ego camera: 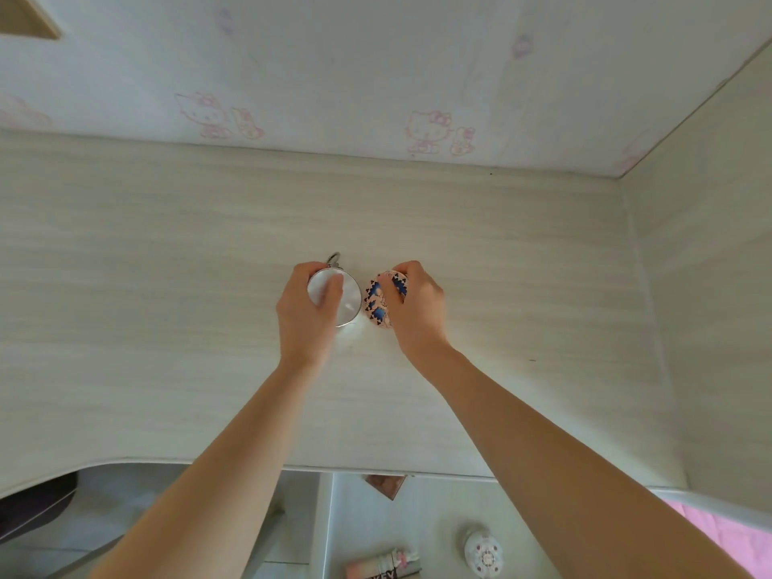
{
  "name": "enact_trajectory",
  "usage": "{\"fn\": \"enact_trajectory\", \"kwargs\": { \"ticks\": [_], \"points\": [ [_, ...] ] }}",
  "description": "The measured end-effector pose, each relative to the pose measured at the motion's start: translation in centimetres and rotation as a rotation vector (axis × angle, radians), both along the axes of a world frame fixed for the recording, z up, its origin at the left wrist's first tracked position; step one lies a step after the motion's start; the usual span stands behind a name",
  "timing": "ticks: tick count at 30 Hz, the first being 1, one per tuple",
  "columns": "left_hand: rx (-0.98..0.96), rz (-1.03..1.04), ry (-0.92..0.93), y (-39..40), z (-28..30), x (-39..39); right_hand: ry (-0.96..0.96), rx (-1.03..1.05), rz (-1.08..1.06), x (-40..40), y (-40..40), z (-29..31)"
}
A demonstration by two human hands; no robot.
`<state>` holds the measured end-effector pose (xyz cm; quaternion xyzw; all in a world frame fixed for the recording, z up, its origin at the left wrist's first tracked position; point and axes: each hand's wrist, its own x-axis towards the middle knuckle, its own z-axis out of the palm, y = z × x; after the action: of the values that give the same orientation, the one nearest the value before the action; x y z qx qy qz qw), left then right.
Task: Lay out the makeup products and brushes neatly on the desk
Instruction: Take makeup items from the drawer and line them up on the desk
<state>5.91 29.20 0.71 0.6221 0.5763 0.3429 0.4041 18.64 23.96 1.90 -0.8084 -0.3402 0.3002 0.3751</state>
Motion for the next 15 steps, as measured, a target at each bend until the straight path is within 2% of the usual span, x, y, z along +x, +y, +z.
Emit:
{"fn": "enact_trajectory", "kwargs": {
  "ticks": [3,5,10,13,15],
  "points": [
    [0.047,-0.020,0.130,0.4,-0.8,-0.3,-0.265,-0.063,0.091,0.1,-0.1,-0.5],
    [0.043,-0.017,0.199,0.7,-1.2,-0.4,-0.372,-0.087,0.122,0.3,-0.1,-1.0],
    [0.066,-0.024,0.289,0.7,-1.7,-0.5,-0.499,-0.050,0.125,0.2,-0.1,-2.2],
    [0.073,-0.024,0.279,0.6,-1.8,-0.7,-0.603,-0.078,0.123,0.2,-0.2,-2.4],
    [0.110,-0.052,0.253,0.0,-1.8,-1.2,-0.601,-0.055,0.112,0.2,-0.5,-2.4]
  ]
}}
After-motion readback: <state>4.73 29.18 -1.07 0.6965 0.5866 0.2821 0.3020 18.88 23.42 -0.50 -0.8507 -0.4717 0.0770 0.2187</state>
